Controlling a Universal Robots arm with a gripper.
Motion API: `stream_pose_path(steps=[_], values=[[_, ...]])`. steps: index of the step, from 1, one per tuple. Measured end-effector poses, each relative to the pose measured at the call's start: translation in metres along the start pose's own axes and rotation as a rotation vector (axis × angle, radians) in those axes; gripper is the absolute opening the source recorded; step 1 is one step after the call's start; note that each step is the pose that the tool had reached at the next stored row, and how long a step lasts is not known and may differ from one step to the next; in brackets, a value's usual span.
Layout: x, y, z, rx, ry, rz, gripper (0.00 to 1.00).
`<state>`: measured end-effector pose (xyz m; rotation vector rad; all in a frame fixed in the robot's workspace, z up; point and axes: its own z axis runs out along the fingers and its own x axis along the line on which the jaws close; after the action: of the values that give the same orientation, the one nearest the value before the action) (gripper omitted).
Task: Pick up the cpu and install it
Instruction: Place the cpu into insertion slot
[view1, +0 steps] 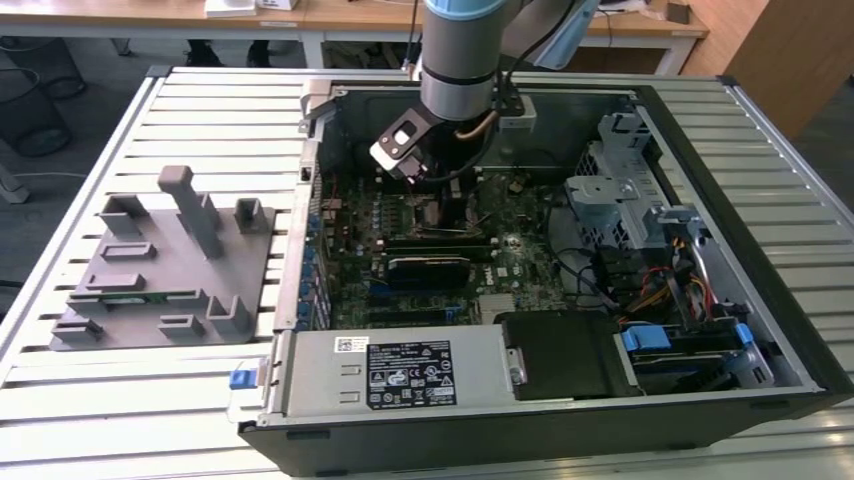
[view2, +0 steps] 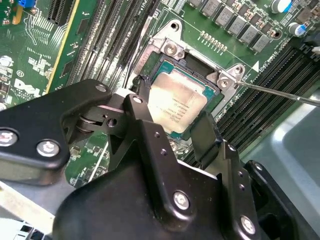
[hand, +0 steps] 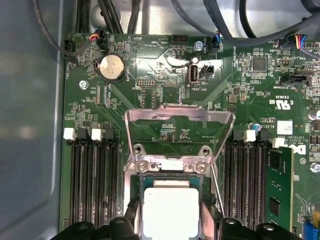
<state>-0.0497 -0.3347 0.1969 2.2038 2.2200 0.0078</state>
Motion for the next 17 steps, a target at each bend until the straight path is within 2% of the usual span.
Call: stream_pose_path(steps=[7, 8, 9, 11, 12, 15, 16, 17], values=[[0.0001, 0.0001, -0.0096, 0.0000, 0.0000, 0.001, 0.58], [0.0001, 0.0002, -0.0110, 0.0000, 0.0001, 0.001, 0.52], [0.0002, 0.0002, -0.0122, 0.0000, 0.0001, 0.001, 0.52], [0.0002, 0.0002, -0.0140, 0.0000, 0.0000, 0.001, 0.40], [0.0002, 0.0002, -0.0147, 0.0001, -0.0001, 0.001, 0.40], [0.0003, 0.0002, -0.0174, 0.0001, -0.0001, 0.002, 0.22], [0.0003, 0.0003, -0.0183, 0.0001, 0.0000, 0.002, 0.22], [0.0003, 0.0003, -0.0192, 0.0002, 0.0000, 0.002, 0.17]])
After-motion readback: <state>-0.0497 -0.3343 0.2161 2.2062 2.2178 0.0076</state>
